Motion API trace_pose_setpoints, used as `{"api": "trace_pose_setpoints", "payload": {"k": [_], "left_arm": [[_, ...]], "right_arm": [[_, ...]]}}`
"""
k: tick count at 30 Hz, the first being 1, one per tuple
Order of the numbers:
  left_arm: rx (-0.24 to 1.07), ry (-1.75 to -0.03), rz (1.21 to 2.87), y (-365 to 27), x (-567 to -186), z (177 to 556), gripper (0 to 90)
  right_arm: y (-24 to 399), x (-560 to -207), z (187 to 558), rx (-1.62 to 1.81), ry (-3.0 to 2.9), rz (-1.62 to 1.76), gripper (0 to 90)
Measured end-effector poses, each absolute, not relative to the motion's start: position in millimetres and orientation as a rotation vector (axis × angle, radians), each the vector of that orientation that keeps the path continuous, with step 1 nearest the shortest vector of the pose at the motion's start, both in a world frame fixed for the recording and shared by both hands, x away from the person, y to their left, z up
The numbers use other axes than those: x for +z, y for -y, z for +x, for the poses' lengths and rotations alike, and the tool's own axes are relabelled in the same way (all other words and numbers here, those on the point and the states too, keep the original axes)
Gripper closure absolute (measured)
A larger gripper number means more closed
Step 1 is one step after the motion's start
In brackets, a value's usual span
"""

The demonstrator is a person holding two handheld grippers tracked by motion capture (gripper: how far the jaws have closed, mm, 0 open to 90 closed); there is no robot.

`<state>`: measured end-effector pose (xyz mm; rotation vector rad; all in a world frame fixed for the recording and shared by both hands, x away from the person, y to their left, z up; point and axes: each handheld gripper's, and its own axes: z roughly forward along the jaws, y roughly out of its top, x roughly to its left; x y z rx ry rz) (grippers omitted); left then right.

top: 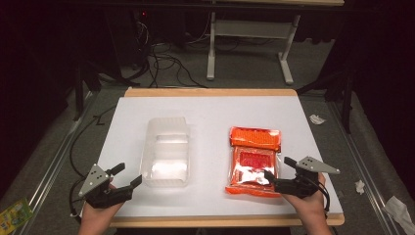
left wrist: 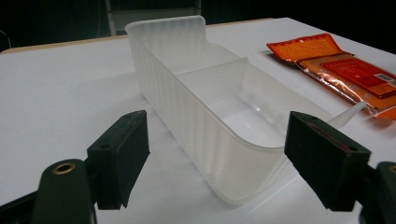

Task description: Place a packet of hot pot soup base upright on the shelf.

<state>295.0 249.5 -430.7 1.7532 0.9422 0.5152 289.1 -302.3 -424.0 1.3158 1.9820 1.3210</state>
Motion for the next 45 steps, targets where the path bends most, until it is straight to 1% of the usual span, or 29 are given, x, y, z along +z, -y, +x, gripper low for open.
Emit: {"api": "trace_pose_setpoints", "payload": {"k": [21,25,26,30,31,32,33,34,40,42,43,45], "left_arm": [[0.515,-0.949,1.748,-250.0,-430.7,294.7,22.7],[0.514,-0.945,1.749,-250.3,-430.7,294.5,22.7],[0.512,-0.943,1.748,-250.4,-430.7,294.5,22.7],[0.51,-0.937,1.751,-250.1,-430.7,294.4,22.7],[0.511,-0.933,1.753,-249.9,-430.6,294.1,22.7],[0.511,-0.933,1.753,-249.9,-430.6,294.1,22.7],[0.511,-0.93,1.753,-249.9,-430.5,294.0,22.7],[0.513,-0.928,1.754,-249.7,-430.5,293.9,22.7],[0.51,-0.916,1.757,-248.2,-430.7,293.5,22.7],[0.51,-0.911,1.756,-247.4,-430.7,293.3,22.7],[0.509,-0.909,1.757,-247.3,-430.7,293.2,22.7],[0.51,-0.906,1.758,-246.9,-430.6,293.1,22.7]], "right_arm": [[317.8,-430.0,292.0,1.323,-1.926,1.372,8.1],[316.6,-429.3,290.9,1.293,-1.92,1.339,13.8],[316.2,-429.2,290.8,1.285,-1.922,1.336,14.0],[315.9,-430.2,292.6,1.259,-1.934,1.344,12.2],[317.0,-430.8,294.0,1.251,-1.935,1.37,8.8],[317.0,-430.8,294.0,1.251,-1.935,1.37,8.8],[318.5,-430.9,297.0,1.217,-1.941,1.414,0.8],[319.5,-431.8,298.9,1.209,-1.953,1.429,0.3],[322.5,-435.5,300.3,1.181,-1.923,1.44,2.5],[324.3,-436.8,301.4,1.181,-1.906,1.452,4.5],[326.7,-438.0,303.9,1.189,-1.904,1.461,7.0],[327.9,-438.8,305.4,1.187,-1.894,1.467,7.5]]}}
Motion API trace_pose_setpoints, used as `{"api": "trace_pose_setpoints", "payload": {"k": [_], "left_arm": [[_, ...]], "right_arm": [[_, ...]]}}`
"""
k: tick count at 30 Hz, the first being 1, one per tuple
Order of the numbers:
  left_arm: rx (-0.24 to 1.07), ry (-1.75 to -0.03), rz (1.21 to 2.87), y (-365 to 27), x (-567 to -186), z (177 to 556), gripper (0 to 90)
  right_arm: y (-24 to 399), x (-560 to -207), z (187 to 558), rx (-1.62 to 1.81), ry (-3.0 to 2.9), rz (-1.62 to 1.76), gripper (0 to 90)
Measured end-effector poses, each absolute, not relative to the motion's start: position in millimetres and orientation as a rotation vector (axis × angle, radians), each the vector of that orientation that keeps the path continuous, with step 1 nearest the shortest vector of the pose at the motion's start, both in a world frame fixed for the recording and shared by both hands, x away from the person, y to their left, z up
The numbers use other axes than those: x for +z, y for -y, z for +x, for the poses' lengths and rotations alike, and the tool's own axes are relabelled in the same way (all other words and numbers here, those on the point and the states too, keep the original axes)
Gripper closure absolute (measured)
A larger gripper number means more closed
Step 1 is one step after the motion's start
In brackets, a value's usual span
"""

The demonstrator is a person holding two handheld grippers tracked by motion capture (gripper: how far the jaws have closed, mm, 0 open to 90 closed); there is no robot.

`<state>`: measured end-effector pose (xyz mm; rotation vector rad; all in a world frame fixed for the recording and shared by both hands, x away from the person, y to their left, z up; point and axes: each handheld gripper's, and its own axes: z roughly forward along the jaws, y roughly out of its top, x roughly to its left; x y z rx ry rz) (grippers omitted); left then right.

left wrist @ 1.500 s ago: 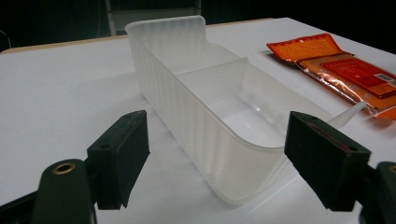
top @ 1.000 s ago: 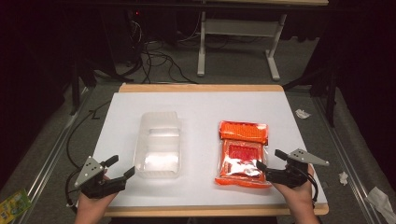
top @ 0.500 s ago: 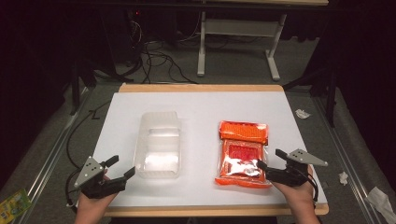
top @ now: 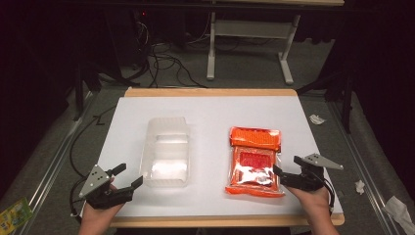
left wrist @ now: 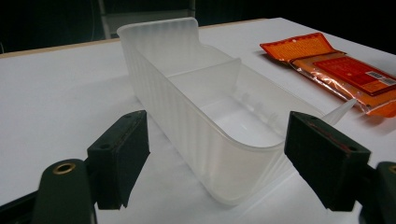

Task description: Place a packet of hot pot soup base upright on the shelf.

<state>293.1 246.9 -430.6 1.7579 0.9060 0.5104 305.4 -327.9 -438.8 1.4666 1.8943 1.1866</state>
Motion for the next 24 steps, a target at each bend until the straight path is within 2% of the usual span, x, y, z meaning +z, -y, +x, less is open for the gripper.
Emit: {"api": "trace_pose_setpoints", "payload": {"k": [5,11,16,24], "left_arm": [[0.511,-0.901,1.757,-247.1,-430.5,292.8,22.7],[0.514,-0.904,1.757,-248.1,-430.5,292.5,22.7],[0.513,-0.917,1.748,-250.8,-431.1,292.1,22.7],[0.519,-0.926,1.739,-252.8,-431.1,292.2,22.7]], "right_arm": [[334.6,-443.9,317.0,1.174,-1.869,1.507,15.9],[340.8,-449.5,330.3,1.165,-1.851,1.539,16.0],[354.1,-458.2,354.7,1.189,-1.848,1.617,23.1],[358.2,-467.1,389.4,1.168,-1.83,1.701,26.8]]}}
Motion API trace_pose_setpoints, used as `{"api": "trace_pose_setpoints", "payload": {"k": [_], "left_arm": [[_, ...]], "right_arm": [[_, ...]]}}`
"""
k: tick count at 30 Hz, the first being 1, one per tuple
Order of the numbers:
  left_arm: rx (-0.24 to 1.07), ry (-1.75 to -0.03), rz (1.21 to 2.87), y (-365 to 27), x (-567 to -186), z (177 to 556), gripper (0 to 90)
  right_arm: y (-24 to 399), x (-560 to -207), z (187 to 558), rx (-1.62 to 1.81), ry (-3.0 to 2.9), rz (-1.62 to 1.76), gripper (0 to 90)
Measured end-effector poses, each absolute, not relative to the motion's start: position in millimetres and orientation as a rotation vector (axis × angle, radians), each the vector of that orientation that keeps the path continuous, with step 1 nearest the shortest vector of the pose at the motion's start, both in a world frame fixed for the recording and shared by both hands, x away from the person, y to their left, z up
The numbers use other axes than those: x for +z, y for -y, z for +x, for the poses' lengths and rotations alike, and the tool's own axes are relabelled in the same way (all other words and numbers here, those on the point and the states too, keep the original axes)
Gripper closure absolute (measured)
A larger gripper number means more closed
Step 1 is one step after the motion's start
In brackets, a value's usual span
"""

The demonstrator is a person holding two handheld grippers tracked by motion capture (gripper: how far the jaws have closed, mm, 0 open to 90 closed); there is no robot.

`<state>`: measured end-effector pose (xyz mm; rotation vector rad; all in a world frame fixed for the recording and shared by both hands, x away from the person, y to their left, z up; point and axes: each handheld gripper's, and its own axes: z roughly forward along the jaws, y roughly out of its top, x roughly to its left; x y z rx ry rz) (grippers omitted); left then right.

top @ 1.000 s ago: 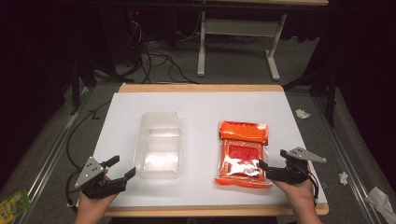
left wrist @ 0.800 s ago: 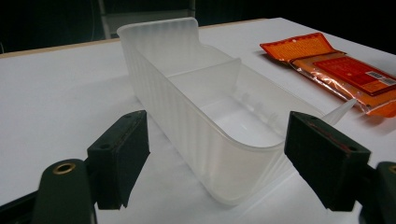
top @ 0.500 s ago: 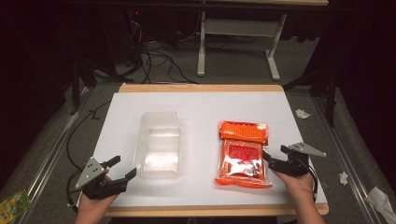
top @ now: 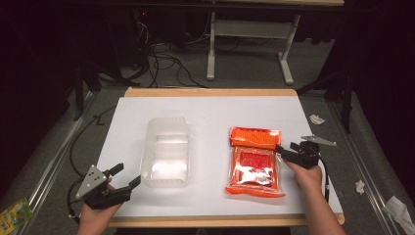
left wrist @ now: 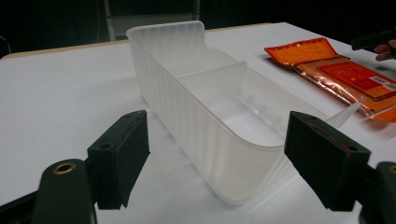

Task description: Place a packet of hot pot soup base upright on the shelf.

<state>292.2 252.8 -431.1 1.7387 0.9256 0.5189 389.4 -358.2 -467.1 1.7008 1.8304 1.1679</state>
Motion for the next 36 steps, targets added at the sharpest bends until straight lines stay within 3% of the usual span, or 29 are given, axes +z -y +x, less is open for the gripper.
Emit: {"api": "trace_pose_setpoints", "payload": {"k": [10,16,23,24,27,28,29,30,31,36], "left_arm": [[0.532,-0.928,1.736,-254.7,-431.2,291.0,22.7],[0.532,-0.932,1.737,-255.6,-431.9,291.3,22.7],[0.536,-0.929,1.739,-255.2,-431.4,291.0,22.7],[0.536,-0.928,1.74,-254.7,-431.5,290.9,22.7],[0.534,-0.925,1.746,-253.9,-431.4,291.0,22.7],[0.534,-0.925,1.746,-253.9,-431.4,291.0,22.7],[0.535,-0.925,1.744,-253.3,-431.5,291.0,22.7],[0.535,-0.925,1.744,-253.3,-431.5,291.0,22.7],[0.535,-0.924,1.744,-253.0,-431.5,290.9,22.7],[0.535,-0.923,1.743,-252.4,-431.2,290.5,22.8]], "right_arm": [[356.1,-474.1,437.7,1.19,-1.907,1.84,27.2],[360.6,-476.7,446.9,1.254,-1.914,1.858,35.2],[361.7,-479.6,450.1,1.308,-1.982,1.838,50.4],[362.4,-478.8,448.5,1.306,-1.98,1.839,58.0],[365.3,-477.5,444.6,1.313,-1.991,1.818,69.7],[365.3,-477.5,444.6,1.313,-1.991,1.818,69.7],[367.2,-477.1,441.2,1.306,-1.995,1.804,78.8],[367.2,-477.1,441.2,1.306,-1.995,1.804,78.8],[367.2,-477.2,438.7,1.315,-2.0,1.784,84.7],[361.7,-471.7,431.3,1.272,-2.013,1.68,90.0]]}}
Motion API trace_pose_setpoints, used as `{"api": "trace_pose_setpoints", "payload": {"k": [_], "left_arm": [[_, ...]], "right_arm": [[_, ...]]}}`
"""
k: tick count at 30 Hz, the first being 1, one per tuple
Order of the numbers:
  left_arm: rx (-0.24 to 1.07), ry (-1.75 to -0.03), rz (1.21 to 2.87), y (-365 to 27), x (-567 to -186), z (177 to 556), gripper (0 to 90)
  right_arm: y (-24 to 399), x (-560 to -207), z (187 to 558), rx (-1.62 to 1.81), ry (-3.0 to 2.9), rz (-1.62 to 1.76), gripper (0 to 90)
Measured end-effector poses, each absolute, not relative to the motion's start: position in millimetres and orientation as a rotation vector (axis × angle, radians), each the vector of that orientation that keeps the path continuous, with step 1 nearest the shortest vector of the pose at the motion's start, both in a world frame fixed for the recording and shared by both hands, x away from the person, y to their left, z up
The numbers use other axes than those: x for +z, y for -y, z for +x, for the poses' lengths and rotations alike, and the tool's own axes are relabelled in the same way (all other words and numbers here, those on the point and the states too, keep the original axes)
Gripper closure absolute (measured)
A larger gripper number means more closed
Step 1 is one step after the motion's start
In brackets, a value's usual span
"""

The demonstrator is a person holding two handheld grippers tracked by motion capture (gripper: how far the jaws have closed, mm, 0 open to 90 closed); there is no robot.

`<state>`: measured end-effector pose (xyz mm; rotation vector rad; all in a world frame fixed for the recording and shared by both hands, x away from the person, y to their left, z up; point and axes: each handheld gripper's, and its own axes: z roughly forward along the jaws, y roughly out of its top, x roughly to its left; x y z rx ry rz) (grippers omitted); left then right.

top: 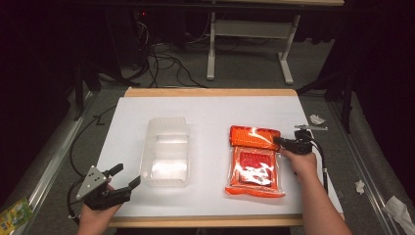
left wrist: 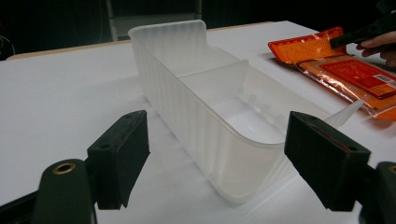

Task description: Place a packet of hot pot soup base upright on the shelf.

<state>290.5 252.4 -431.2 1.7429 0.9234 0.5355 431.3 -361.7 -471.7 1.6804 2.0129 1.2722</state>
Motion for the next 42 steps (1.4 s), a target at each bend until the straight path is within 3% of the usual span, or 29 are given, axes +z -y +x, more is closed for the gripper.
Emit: {"api": "trace_pose_setpoints", "payload": {"k": [23,42], "left_arm": [[0.553,-0.874,1.733,-230.9,-417.3,279.3,23.4],[0.521,-0.822,1.749,-202.7,-409.9,271.0,24.0]], "right_arm": [[343.2,-416.8,369.0,1.385,-1.794,1.353,90.0],[300.7,-359.1,324.5,1.503,-1.743,1.055,90.0]]}}
